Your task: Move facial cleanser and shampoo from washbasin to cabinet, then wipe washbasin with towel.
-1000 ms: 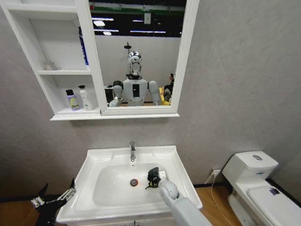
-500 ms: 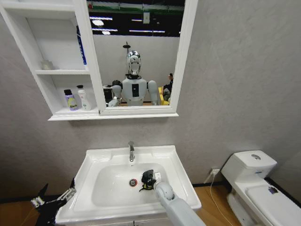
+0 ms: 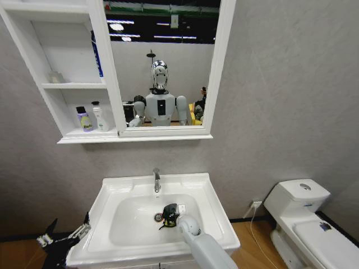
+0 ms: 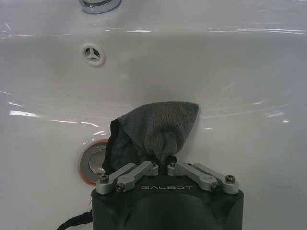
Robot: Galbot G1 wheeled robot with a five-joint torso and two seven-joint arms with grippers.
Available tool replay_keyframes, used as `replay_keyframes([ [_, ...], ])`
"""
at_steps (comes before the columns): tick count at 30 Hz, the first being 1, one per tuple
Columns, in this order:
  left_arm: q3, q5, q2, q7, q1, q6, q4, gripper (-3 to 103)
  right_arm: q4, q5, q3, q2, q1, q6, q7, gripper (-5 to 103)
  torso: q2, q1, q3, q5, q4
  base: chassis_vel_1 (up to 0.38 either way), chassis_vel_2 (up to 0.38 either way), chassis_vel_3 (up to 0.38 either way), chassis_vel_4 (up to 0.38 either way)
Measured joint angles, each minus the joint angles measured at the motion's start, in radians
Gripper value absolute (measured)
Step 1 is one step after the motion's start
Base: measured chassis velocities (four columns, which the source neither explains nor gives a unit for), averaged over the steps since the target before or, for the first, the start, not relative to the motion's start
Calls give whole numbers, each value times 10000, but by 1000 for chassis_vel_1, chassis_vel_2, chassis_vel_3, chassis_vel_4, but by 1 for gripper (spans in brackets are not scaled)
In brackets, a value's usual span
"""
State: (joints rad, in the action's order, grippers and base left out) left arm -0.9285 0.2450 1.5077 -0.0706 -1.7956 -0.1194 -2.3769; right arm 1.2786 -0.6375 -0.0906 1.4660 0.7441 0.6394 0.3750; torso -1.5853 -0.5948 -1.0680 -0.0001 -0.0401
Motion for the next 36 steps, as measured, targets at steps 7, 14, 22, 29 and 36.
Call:
replay_keyframes([
  [7,0,0,0,0,0,0,0,100,-372,5,-199,448,-156,-63,-81,3,0,1,0,1,1,0,0,0,0],
  [14,0,0,0,0,0,0,0,100,-849,238,-305,913,-295,-388,-277,3,0,1,0,0,2,0,0,0,0],
  [22,0,0,0,0,0,0,-1,100,-869,352,-143,718,-160,-452,-378,3,-2,3,1,3,1,0,0,0,0],
  [29,0,-1,0,0,0,0,0,100,-373,108,44,120,9,-345,-208,3,-2,3,2,3,1,0,0,0,0],
  [36,0,0,0,0,0,0,0,100,-27,-116,99,-218,88,-238,-37,3,-2,3,1,0,-3,0,0,0,0],
])
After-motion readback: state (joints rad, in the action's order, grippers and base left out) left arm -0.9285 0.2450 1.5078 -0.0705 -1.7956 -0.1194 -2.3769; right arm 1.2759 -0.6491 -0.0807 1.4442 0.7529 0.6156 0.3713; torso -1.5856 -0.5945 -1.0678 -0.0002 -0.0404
